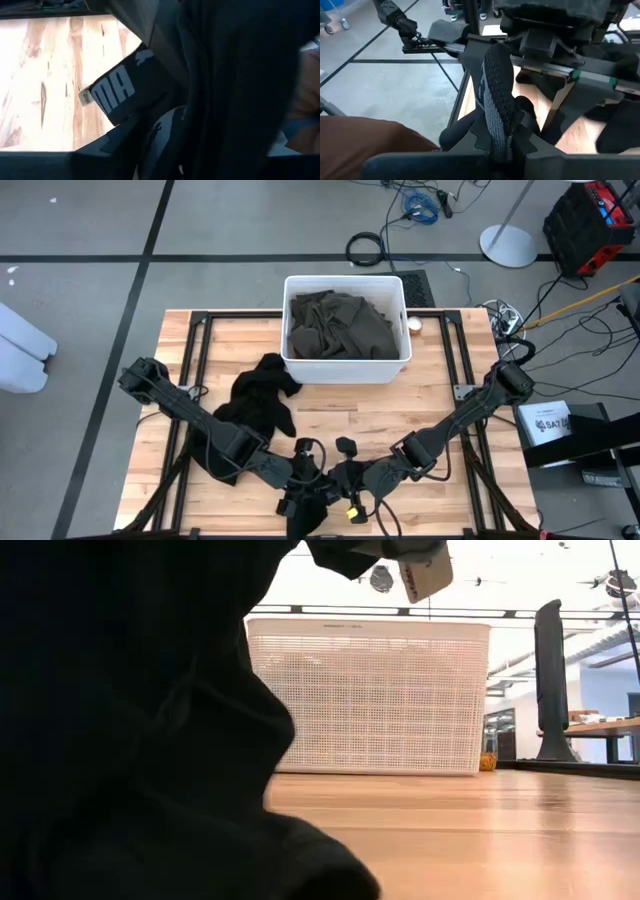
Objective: Sort clothes
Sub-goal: Put the black boxer into the white bin
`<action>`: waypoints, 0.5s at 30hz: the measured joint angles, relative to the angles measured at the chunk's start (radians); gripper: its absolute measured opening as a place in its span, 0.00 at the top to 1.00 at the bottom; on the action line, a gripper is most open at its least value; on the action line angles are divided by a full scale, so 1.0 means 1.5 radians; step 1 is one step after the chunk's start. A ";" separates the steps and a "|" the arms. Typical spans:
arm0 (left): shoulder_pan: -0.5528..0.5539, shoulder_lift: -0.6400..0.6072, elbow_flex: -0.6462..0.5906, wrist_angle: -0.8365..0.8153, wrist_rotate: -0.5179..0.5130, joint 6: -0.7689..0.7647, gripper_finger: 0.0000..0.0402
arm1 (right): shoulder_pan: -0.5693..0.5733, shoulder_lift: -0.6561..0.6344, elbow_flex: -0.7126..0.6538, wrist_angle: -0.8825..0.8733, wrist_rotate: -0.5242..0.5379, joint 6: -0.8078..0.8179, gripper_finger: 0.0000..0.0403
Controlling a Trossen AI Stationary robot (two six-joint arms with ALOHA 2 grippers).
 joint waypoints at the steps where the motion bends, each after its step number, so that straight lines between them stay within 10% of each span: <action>1: 0.001 0.000 0.000 0.002 0.000 0.000 0.45 | 0.000 0.000 0.001 0.000 0.006 -0.002 0.97; 8: 0.000 0.000 0.000 0.040 0.000 0.007 0.50 | 0.000 0.000 0.002 -0.004 0.006 -0.002 0.97; 15: 0.004 0.000 0.000 0.038 0.058 0.028 0.89 | 0.000 0.000 0.002 -0.004 0.007 -0.009 0.87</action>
